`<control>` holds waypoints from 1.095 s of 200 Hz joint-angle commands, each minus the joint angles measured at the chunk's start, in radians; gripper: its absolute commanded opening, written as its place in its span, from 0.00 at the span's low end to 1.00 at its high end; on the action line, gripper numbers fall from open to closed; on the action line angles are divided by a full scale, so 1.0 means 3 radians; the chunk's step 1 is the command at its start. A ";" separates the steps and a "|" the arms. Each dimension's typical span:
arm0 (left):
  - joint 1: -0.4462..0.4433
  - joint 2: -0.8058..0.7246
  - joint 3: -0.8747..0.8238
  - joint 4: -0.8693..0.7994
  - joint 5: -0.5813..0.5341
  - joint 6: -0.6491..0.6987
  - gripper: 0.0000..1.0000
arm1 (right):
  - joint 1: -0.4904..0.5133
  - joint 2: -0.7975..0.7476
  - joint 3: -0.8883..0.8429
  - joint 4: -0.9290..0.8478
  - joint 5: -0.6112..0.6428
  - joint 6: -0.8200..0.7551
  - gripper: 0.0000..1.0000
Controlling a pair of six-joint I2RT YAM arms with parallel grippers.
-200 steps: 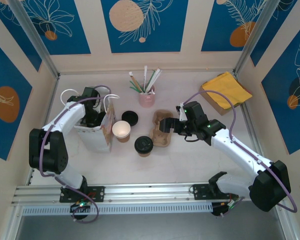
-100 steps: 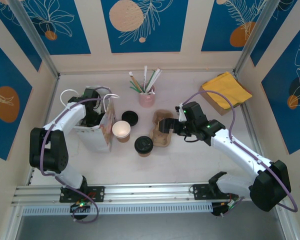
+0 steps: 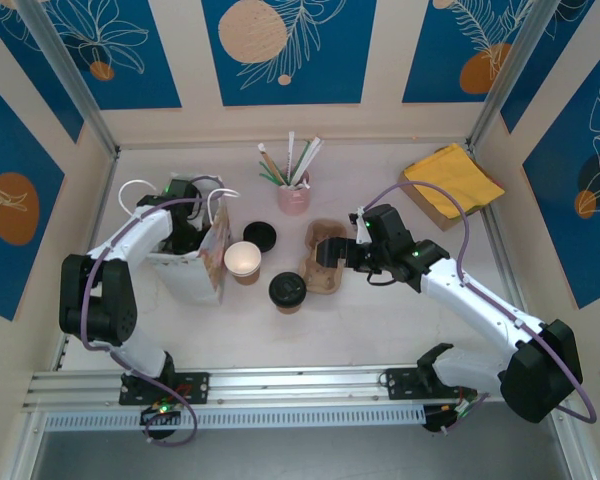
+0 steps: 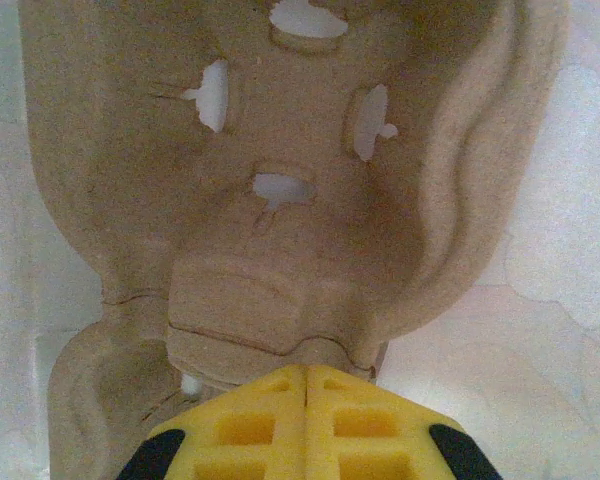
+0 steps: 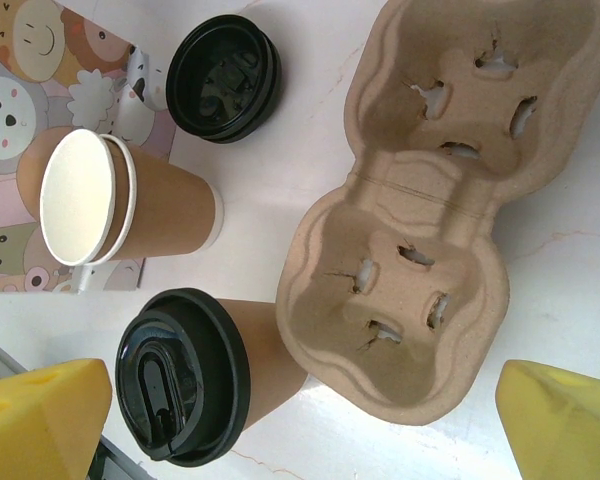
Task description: Pack the takeout coffee
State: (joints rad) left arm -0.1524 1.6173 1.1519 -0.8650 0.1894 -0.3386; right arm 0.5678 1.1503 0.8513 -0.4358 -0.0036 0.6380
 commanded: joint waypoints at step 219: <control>0.0039 0.0121 -0.0078 0.0070 -0.0090 0.0034 0.00 | 0.0173 0.0136 0.0244 0.0079 -0.0285 -0.0159 0.99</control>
State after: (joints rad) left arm -0.1524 1.6287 1.1450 -0.8444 0.1749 -0.3386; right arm 0.6151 1.1824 0.8951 -0.4114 -0.0719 0.6094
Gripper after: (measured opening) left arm 0.038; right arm 0.989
